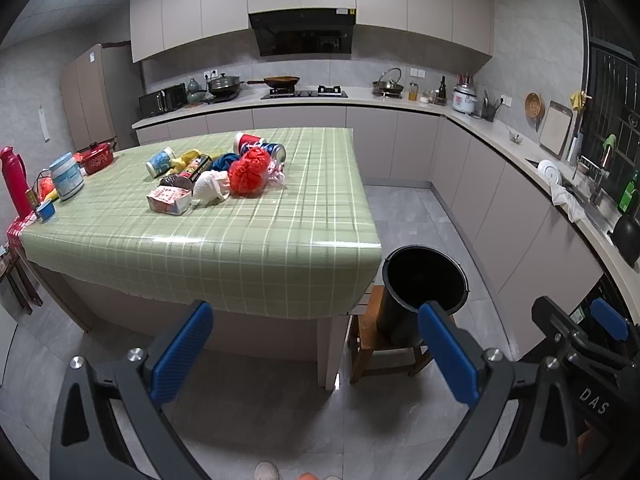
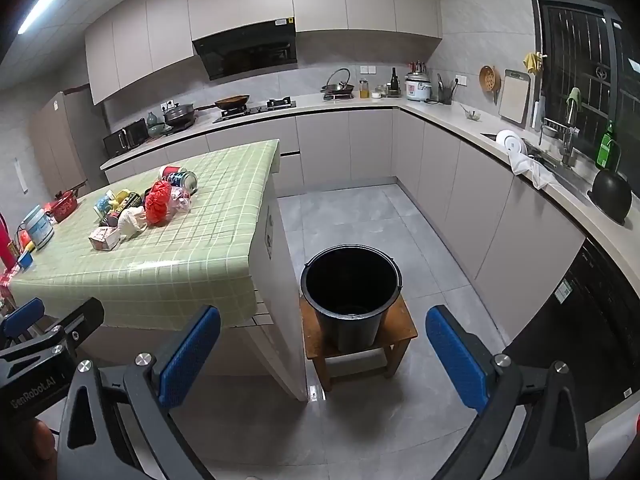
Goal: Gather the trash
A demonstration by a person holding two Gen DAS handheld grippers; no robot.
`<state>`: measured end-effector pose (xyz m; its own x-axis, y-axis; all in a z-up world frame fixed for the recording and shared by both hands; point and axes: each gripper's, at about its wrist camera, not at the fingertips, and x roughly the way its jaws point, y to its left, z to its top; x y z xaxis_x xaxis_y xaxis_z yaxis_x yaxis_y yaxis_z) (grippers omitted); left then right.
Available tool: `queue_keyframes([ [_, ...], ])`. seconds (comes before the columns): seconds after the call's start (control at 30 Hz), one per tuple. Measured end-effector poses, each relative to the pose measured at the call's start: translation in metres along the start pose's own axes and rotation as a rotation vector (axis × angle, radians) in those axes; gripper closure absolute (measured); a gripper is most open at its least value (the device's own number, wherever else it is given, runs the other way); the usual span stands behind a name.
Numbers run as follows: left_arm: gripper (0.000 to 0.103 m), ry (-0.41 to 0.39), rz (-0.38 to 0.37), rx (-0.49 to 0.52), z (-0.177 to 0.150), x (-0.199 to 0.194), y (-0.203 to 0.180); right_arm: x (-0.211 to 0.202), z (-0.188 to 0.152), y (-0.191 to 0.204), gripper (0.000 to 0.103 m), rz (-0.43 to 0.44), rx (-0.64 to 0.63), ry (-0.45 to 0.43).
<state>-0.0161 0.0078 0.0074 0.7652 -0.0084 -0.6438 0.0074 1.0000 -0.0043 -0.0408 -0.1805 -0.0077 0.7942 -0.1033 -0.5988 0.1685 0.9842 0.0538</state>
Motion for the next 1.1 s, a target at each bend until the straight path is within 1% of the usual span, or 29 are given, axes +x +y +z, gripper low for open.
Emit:
queue_keyframes([
  [0.7,0.000,0.006,-0.002,0.000,0.000,0.002,-0.001,0.000,-0.001,-0.004,0.000,-0.010,0.011,0.002],
  [1.1,0.000,0.018,0.010,-0.015,0.002,0.009,0.007,0.007,0.002,0.000,0.000,-0.015,-0.001,0.016],
])
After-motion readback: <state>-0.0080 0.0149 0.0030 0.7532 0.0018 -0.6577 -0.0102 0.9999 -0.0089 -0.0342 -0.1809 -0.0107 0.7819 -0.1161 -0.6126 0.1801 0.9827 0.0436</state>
